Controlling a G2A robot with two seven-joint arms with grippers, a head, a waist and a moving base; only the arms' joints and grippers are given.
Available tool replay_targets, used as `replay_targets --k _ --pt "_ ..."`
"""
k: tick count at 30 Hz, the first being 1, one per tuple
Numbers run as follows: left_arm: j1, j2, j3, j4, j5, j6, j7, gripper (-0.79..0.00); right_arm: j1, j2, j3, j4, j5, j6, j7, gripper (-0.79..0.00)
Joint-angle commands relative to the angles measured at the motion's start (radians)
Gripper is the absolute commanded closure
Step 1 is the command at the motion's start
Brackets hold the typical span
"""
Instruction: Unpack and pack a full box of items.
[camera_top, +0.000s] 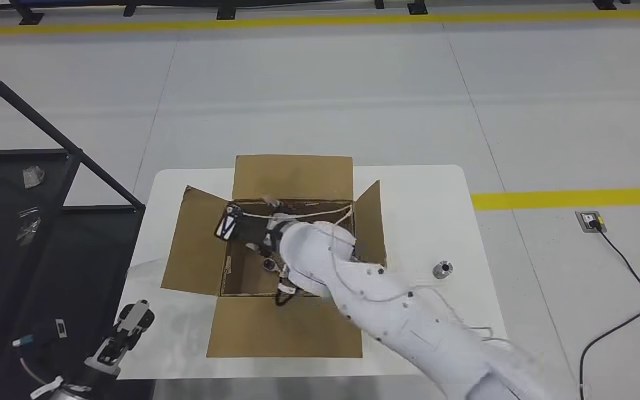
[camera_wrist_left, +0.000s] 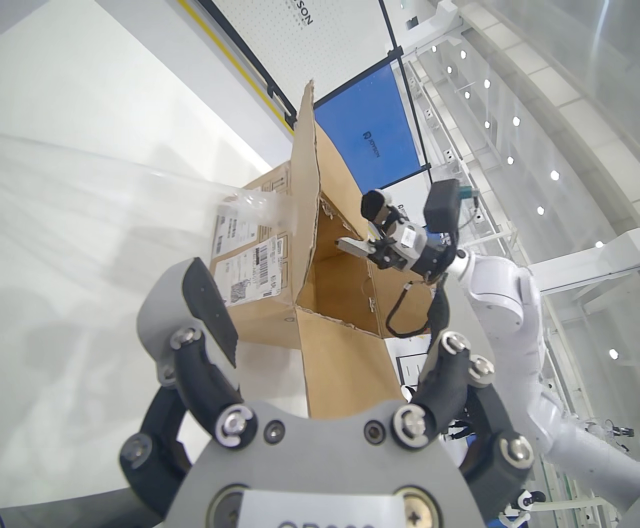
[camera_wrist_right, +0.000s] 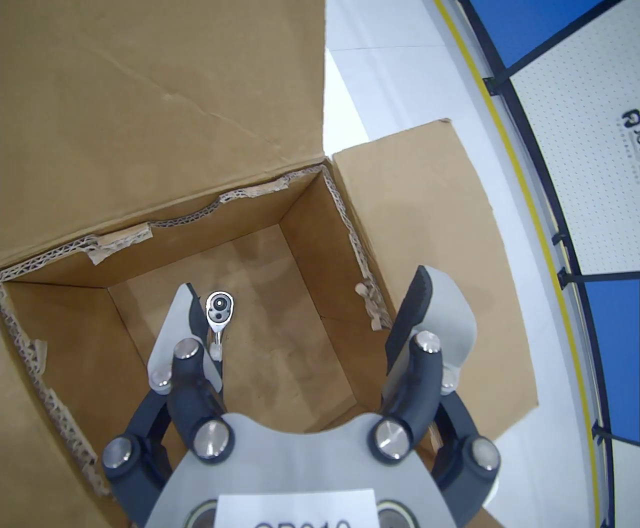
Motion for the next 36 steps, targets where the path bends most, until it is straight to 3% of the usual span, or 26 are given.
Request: replay_targets --k 1,5,10,16,19,21,25,28,36 --pt "0.0 0.0 -0.001 0.0 -0.002 0.002 -0.001 -0.785 -0.108 0.043 0.084 -0.207 -0.075 0.018 0.103 -0.751" --pt "-0.001 0.0 0.0 0.0 0.001 0.001 -0.005 -0.785 -0.31 0.103 0.231 -0.526 -0.214 0.032 0.269 -0.763" --pt "-0.004 -0.001 0.009 -0.007 0.01 0.0 -0.01 -0.785 -0.48 0.134 0.385 -0.804 -0.326 0.097 0.445 -0.711" --pt "-0.012 -0.001 0.024 -0.01 0.019 0.004 -0.015 -0.785 -0.58 0.142 0.588 -0.954 -0.355 0.212 0.641 -0.754" --pt "-0.017 -0.002 0.031 -0.007 0.016 0.005 -0.019 -0.785 -0.561 0.141 0.687 -0.892 -0.313 0.251 0.756 -0.748" --pt "-0.022 -0.002 0.035 -0.003 0.01 0.004 -0.022 -0.785 -0.539 0.141 0.761 -0.77 -0.3 0.279 0.773 -0.739" --pt "-0.032 -0.001 0.039 0.012 -0.013 0.004 -0.033 -0.785 -0.489 0.142 0.86 -0.565 -0.097 0.217 0.773 -0.757" --pt "-0.044 0.0 0.039 0.029 -0.03 0.005 -0.045 -0.785 -0.446 0.149 0.901 -0.394 -0.036 0.197 0.773 -0.785" --pt "-0.07 0.003 0.03 0.055 -0.061 0.005 -0.071 -0.785 -0.336 0.166 0.952 -0.058 0.047 0.217 0.773 -0.696"
